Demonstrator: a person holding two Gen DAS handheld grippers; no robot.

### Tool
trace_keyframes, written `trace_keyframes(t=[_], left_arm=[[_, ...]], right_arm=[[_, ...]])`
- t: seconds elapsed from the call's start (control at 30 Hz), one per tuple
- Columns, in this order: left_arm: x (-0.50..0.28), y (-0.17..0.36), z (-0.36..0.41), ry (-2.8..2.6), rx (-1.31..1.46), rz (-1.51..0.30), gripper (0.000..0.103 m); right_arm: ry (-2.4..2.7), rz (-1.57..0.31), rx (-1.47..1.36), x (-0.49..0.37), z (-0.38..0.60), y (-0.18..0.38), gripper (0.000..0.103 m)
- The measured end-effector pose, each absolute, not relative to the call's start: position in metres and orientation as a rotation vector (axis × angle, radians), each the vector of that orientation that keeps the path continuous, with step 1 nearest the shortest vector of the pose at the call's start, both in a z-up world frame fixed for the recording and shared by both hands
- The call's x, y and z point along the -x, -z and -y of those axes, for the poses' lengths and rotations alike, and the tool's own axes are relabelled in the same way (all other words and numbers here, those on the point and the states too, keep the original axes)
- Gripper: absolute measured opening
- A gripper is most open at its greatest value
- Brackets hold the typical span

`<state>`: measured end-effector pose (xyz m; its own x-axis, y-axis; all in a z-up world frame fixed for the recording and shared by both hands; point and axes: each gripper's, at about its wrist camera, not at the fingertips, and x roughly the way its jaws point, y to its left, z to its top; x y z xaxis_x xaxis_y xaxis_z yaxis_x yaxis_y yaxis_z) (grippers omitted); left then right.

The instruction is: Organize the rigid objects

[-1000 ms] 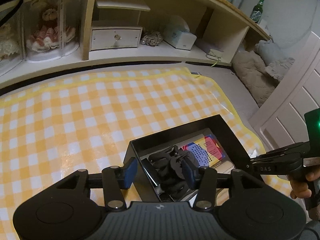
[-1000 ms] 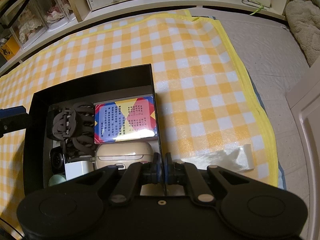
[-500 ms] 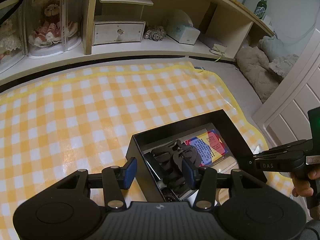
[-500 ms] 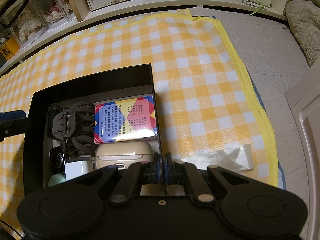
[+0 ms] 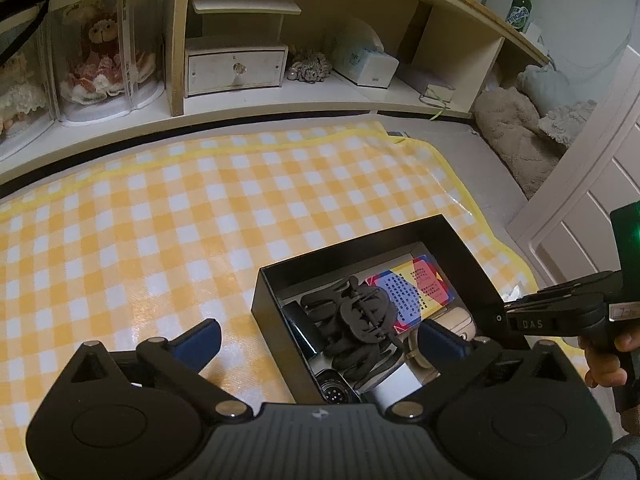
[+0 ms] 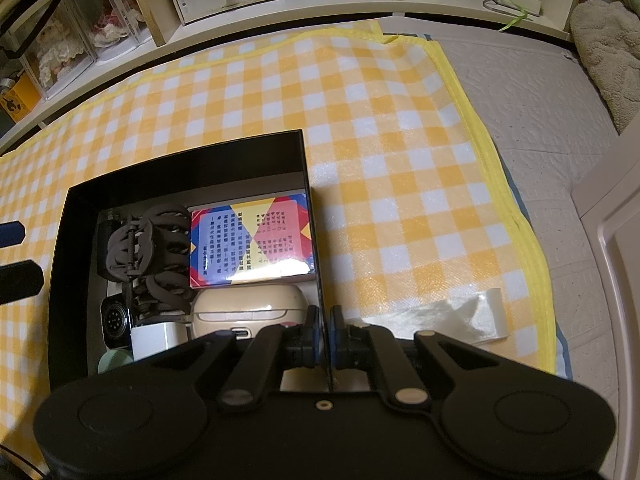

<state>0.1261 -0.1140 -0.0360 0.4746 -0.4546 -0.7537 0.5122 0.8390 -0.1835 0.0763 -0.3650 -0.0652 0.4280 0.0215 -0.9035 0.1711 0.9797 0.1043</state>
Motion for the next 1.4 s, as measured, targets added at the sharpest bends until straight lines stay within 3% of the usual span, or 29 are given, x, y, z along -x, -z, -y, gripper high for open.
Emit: trace_keyframes(t=[0.17,0.73,1.07,1.17,1.4], left_arm=[[-0.124,0.036,0.114,0.585,-0.075,-0.906,0.103],[-0.098,0.014,0.100,0.541,-0.052,-0.859,0.103],[-0.066,-0.014,0.078,0.478,0.000,-0.808,0.103],[-0.055,-0.017,0.073,0.471,0.017,-0.809,0.103],[-0.028,-0.018,0.073,0.453,-0.045,-0.786,0.103]], right_arm=[[0.103,-1.121,-0.195,-0.076,0.366,0.064,0.006],[0.134,-0.824,-0.135,-0.017,0.330,-0.034,0.054],[0.182,-0.748,-0.145,0.023,0.314,-0.053,0.083],[0.180,-0.756,-0.130,0.033,0.309,-0.052,0.100],[0.215,-0.744,-0.129,0.054,0.301,-0.051,0.103]])
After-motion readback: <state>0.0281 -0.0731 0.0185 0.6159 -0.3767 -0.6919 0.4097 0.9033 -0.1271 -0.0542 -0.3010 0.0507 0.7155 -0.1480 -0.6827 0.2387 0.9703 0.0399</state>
